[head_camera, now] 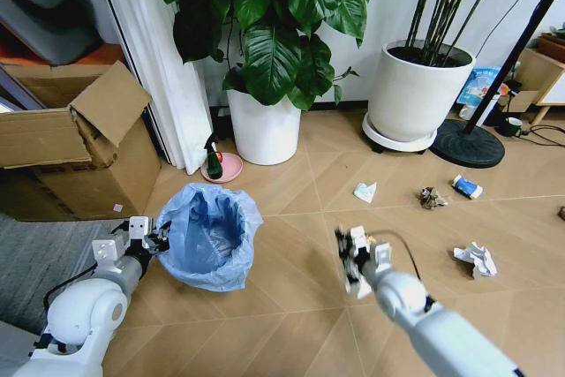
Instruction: Pick up the trash bin and place the garbage on the floor into it.
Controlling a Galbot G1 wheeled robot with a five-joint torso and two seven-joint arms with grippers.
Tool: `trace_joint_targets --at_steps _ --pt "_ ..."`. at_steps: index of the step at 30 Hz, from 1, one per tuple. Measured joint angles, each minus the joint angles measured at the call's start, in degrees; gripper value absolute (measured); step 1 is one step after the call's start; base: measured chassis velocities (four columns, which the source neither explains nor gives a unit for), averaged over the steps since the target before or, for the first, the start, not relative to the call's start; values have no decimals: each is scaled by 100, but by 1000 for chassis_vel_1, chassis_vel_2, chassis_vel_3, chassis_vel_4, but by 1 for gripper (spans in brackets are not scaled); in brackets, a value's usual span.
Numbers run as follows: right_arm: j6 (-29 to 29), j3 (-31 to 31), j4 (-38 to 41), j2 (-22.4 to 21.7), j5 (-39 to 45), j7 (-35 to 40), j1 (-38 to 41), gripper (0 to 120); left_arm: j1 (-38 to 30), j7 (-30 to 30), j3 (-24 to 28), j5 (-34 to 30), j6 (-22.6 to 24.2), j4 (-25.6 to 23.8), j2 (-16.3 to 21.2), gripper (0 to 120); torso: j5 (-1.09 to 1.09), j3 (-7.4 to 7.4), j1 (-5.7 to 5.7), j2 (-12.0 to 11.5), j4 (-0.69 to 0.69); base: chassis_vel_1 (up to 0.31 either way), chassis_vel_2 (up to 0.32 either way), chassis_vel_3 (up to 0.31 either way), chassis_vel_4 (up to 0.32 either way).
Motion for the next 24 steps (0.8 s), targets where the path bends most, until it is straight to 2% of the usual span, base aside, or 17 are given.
trace_joint_targets --at_steps 3,4,6,11,19,24 --pt "13 -161 596 -18 618 -36 705 0 -2 -1 83 -5 43 41 13 0 0 0 0 0 0 0 0 0 0" --pt "13 -161 596 -18 618 -36 705 0 -2 -1 83 -5 43 41 13 0 0 0 0 0 0 0 0 0 0" --pt "13 -309 831 3 1060 -27 1296 0 -13 -6 128 -44 126 76 60 0 -1 0 0 0 1 0 0 0 0" --pt "57 -658 1031 124 1564 -38 2084 0 -79 -61 232 -176 314 114 186 0 0 0 0 0 1 0 0 0 0" --pt "185 -1582 1127 630 2071 120 2601 0 -473 -479 655 -812 556 229 400 0 -2 0 0 1 1 0 0 0 0" --pt "236 -1811 1038 868 1995 91 2603 0 -583 -501 819 -929 625 236 500 0 -1 0 0 1 0 0 0 0 0"
